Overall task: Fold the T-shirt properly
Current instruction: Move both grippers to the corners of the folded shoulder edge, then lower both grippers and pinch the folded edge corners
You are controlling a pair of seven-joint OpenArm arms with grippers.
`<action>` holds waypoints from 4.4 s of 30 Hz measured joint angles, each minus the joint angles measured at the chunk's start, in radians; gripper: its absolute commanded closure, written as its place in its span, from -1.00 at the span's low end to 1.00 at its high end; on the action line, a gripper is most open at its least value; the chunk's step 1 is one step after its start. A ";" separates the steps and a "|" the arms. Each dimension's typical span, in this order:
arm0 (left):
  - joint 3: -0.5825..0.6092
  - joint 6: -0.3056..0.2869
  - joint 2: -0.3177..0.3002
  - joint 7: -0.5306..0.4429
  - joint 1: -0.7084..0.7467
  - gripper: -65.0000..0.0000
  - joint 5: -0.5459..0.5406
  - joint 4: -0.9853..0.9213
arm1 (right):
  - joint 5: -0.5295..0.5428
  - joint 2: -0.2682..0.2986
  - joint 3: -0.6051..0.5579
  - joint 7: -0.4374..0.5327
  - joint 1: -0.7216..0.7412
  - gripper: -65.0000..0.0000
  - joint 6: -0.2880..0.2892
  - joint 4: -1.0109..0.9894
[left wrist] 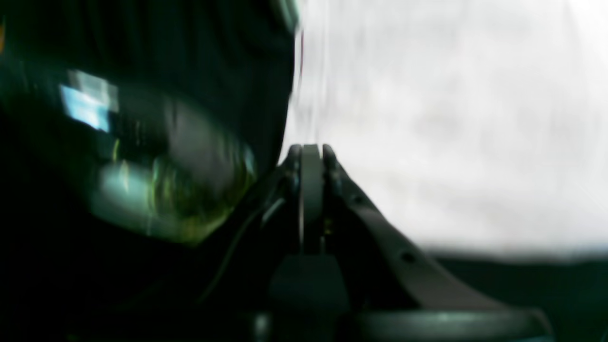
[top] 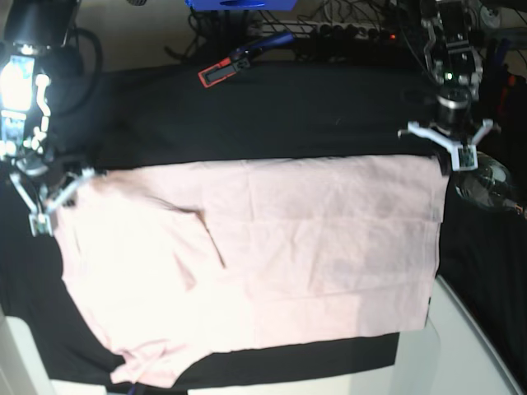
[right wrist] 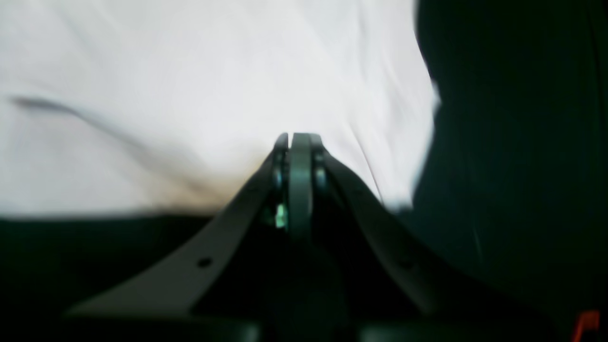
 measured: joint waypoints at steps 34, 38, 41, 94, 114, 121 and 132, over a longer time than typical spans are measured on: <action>-0.002 0.003 -0.067 0.091 -0.328 1.00 -0.006 -0.468 | 0.011 0.089 -0.148 0.073 0.263 1.00 0.006 -0.505; -0.002 0.003 -0.067 0.070 -0.314 1.00 -0.006 -0.471 | 0.013 0.089 -0.148 0.075 0.266 1.00 0.009 -0.512; -0.002 0.003 -0.067 0.053 -0.298 1.00 -0.010 -0.466 | 0.013 0.089 -0.148 0.080 0.261 1.00 0.009 -0.512; -0.142 0.015 0.032 0.319 0.032 0.33 -0.582 -0.045 | 0.729 0.037 0.657 -0.478 0.164 0.36 0.311 -0.502; -0.145 0.013 0.025 0.299 -0.023 0.33 -0.585 -0.167 | 0.743 0.163 0.597 -0.277 0.261 0.36 0.311 -0.909; -0.145 0.013 0.024 0.300 -0.024 0.33 -0.585 -0.167 | 0.735 0.187 0.595 -0.246 0.295 0.36 0.303 -0.943; -0.145 0.015 0.016 0.315 -0.045 0.33 -0.582 -0.169 | 0.736 0.169 0.595 -0.252 0.332 0.36 0.301 -0.948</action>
